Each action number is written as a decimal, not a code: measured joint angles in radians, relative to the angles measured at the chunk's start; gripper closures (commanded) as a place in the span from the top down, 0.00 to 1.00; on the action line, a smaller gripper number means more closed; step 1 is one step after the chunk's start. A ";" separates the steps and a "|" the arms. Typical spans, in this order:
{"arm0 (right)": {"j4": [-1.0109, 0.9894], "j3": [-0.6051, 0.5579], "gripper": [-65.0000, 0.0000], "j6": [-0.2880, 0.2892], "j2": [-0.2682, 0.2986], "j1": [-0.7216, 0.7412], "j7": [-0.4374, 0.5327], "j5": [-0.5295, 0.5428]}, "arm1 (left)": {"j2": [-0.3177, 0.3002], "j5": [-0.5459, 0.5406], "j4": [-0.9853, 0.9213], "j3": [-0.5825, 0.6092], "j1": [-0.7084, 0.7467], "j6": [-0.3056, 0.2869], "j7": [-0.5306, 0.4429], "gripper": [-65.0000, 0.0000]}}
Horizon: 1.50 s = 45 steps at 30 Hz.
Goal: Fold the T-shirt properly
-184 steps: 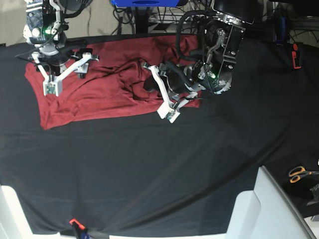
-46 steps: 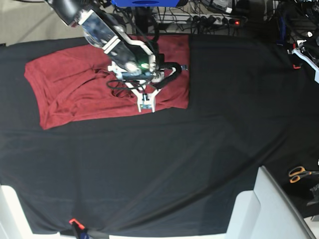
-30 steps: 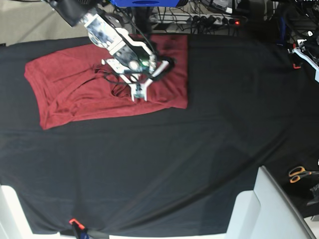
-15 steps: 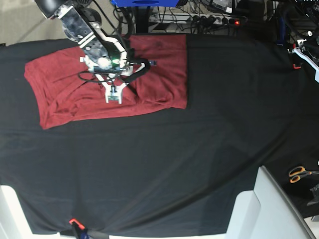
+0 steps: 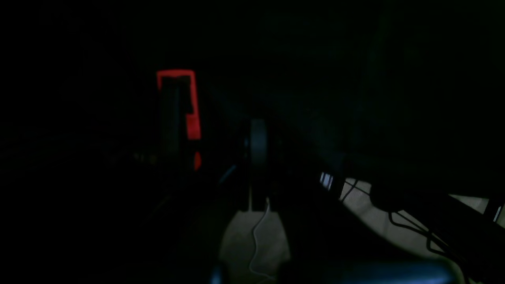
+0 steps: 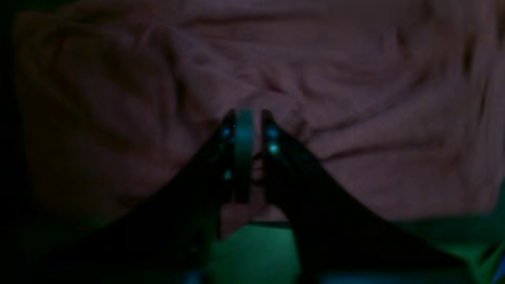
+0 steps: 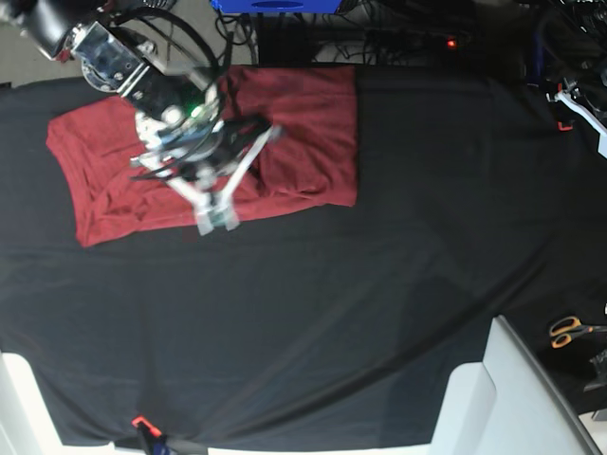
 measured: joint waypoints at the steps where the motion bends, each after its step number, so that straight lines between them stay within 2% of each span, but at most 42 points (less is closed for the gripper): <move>1: 0.000 -0.064 0.34 0.004 0.012 0.018 -0.013 0.006 | 0.001 0.000 0.000 0.000 0.000 0.000 0.000 0.00; 4: 0.000 -0.187 0.58 0.010 0.023 0.064 -0.075 0.027 | 0.000 0.002 0.000 -0.001 0.000 0.000 0.000 0.00; 6: 0.000 -0.199 0.68 0.011 0.028 0.081 -0.082 0.014 | 0.001 0.001 -0.001 -0.001 0.000 0.000 -0.001 0.00; 15: -0.109 -0.206 0.70 0.008 0.026 0.136 -0.077 0.009 | 0.001 0.000 -0.001 -0.001 0.002 0.000 -0.001 0.00; 18: -0.135 -0.206 0.70 0.010 0.027 0.156 -0.024 0.009 | 0.001 0.000 -0.001 -0.001 0.003 0.000 -0.001 0.00; 22: -0.227 -0.211 0.70 0.009 0.027 0.179 -0.006 0.009 | 0.001 0.000 -0.001 -0.001 0.002 0.000 -0.001 0.00; 25: -0.275 -0.259 0.69 0.010 0.028 0.206 0.035 0.009 | 0.002 0.000 -0.001 -0.001 0.002 0.000 -0.001 0.00; 26: -0.295 -0.267 0.66 0.012 0.024 0.208 0.054 0.010 | 0.002 0.000 -0.001 -0.001 0.002 0.000 -0.001 0.00; 28: -0.325 -0.274 0.53 0.012 0.020 0.209 0.059 0.013 | 0.001 0.000 -0.002 -0.001 0.002 0.000 -0.001 0.00; 32: -0.348 -0.274 0.11 0.012 0.024 0.214 0.064 0.016 | 0.002 0.000 -0.002 -0.001 0.002 0.000 -0.001 0.00; 33: -0.347 -0.272 0.04 0.011 0.024 0.217 0.064 0.016 | 0.002 0.000 -0.002 -0.001 0.002 0.000 -0.001 0.00; 45: -0.338 -0.271 0.03 0.012 0.023 0.272 0.044 0.015 | 0.001 0.000 -0.002 -0.001 0.000 0.000 -0.001 0.00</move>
